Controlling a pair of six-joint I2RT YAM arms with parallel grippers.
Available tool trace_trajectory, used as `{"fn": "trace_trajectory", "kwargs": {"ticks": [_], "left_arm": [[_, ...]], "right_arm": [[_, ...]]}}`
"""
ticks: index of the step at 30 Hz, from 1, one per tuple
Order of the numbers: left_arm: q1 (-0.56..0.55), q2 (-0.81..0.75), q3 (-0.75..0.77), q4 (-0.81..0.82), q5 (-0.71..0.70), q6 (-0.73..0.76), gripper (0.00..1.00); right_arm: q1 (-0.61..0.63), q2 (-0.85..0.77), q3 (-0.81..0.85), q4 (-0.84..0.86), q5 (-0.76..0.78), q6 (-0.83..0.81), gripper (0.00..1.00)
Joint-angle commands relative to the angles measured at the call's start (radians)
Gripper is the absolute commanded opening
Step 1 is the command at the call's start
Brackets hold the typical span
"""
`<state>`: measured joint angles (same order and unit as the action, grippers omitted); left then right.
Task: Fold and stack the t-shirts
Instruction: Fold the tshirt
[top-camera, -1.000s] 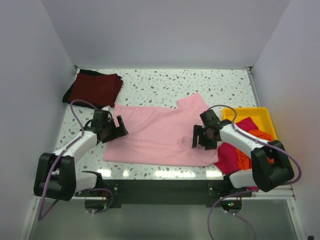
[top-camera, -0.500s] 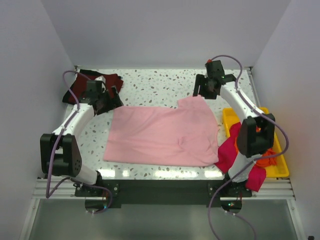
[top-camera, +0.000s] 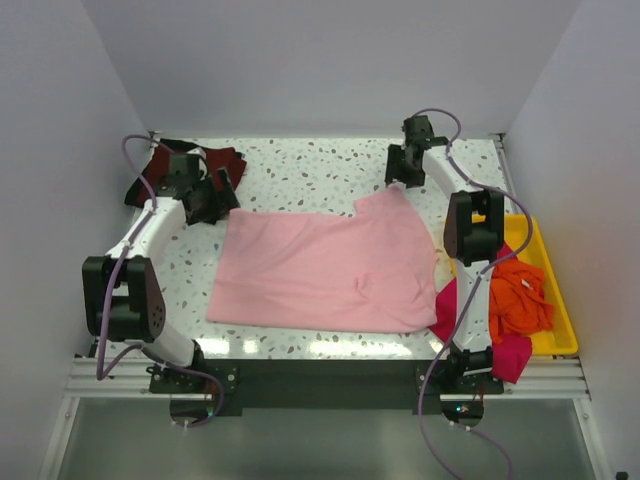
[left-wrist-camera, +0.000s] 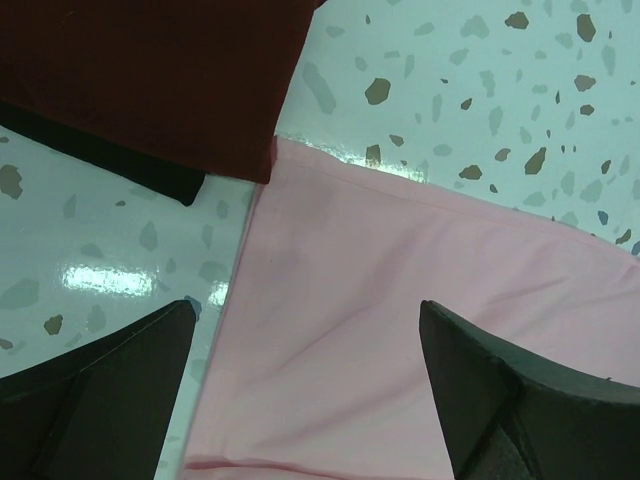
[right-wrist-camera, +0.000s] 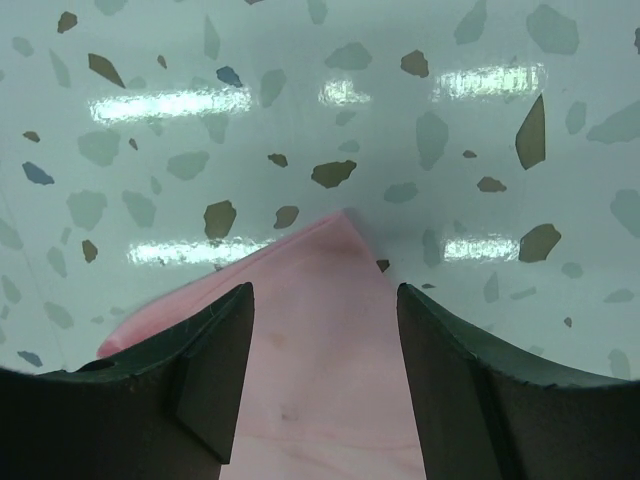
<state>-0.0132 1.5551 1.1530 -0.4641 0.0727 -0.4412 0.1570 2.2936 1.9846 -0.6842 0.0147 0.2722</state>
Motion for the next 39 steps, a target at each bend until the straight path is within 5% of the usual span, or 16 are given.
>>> {"fn": "trace_trajectory", "kwargs": {"ticks": [1,16,28,31,39], "left_arm": [[0.007,0.031,0.047,-0.022,-0.019,0.033,0.99],[0.007,0.125,0.056,-0.002,-0.043,0.027,0.98],[0.005,0.21,0.063,0.035,-0.051,0.013,0.97],[-0.001,0.232,0.071,0.045,-0.057,0.002,0.95],[-0.041,0.313,0.114,0.088,-0.1,-0.033,0.85]], "right_arm": [[-0.013,0.02,0.063,0.031,0.013,-0.034,0.63],[-0.016,0.067,0.005,0.095,-0.039,-0.054,0.56],[-0.016,0.099,-0.006,0.094,-0.07,-0.056,0.19],[-0.016,0.076,-0.033,0.094,-0.073,-0.051,0.01],[-0.016,-0.054,-0.184,0.14,-0.096,-0.039,0.0]]}}
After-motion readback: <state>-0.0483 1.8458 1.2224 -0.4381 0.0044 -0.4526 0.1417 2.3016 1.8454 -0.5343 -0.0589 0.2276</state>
